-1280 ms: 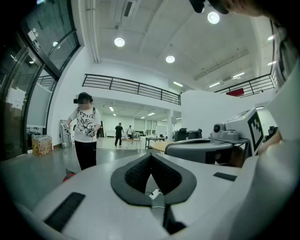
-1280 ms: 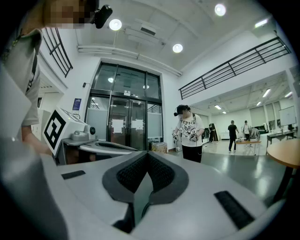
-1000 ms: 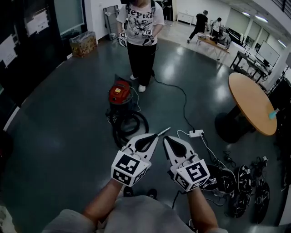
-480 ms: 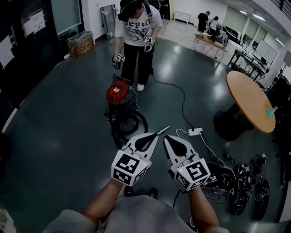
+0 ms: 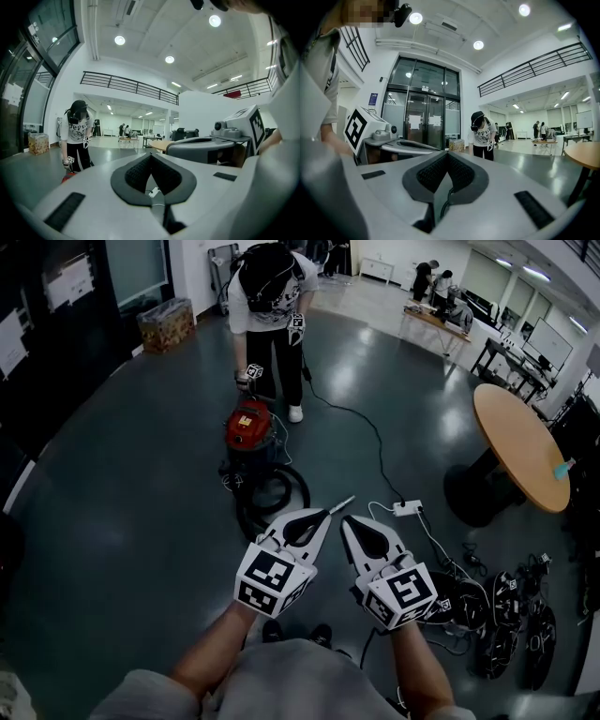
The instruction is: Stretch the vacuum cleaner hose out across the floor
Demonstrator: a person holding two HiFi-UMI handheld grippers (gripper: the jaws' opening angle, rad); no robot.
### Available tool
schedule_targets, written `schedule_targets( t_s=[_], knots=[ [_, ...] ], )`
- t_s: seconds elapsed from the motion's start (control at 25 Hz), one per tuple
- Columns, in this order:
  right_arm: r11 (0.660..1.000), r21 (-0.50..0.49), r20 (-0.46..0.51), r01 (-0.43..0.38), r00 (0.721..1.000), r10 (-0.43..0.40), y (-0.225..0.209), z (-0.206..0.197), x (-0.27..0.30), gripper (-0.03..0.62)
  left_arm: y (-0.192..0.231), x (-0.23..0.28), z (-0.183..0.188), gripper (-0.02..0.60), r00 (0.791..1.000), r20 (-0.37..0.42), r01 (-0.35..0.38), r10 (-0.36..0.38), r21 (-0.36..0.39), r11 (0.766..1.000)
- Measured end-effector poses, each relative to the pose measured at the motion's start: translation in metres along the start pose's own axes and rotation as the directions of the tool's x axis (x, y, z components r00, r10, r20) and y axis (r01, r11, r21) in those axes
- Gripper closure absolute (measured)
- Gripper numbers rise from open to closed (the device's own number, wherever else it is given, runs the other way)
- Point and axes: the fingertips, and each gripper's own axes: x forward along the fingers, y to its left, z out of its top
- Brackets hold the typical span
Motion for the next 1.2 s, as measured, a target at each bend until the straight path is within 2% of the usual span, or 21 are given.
schedule_targets(
  t_s=[0.32, 0.68, 0.96, 1.2],
  knots=[
    [0.999, -0.009, -0.037, 0.036, 0.999, -0.036, 0.006, -0.011, 0.028, 0.588, 0.034, -0.008, -0.017, 0.575, 1.0, -0.021, 0.019, -0.02, -0.017, 1.0],
    [1.0, 0.01, -0.086, 0.027, 0.996, -0.026, -0.025, -0.033, 0.069, 0.588, 0.073, 0.022, -0.042, 0.575, 0.998, -0.062, 0.004, -0.007, -0.06, 0.998],
    [0.999, 0.029, -0.109, -0.027, 0.994, 0.03, -0.089, -0.053, 0.109, 0.588, 0.107, 0.083, -0.063, 0.575, 0.993, -0.106, -0.067, 0.057, -0.092, 0.994],
    [0.992, 0.057, -0.165, -0.113, 0.979, 0.121, -0.159, -0.091, 0.149, 0.588, 0.139, 0.155, -0.094, 0.575, 0.977, -0.168, -0.148, 0.127, -0.117, 0.982]
  ],
)
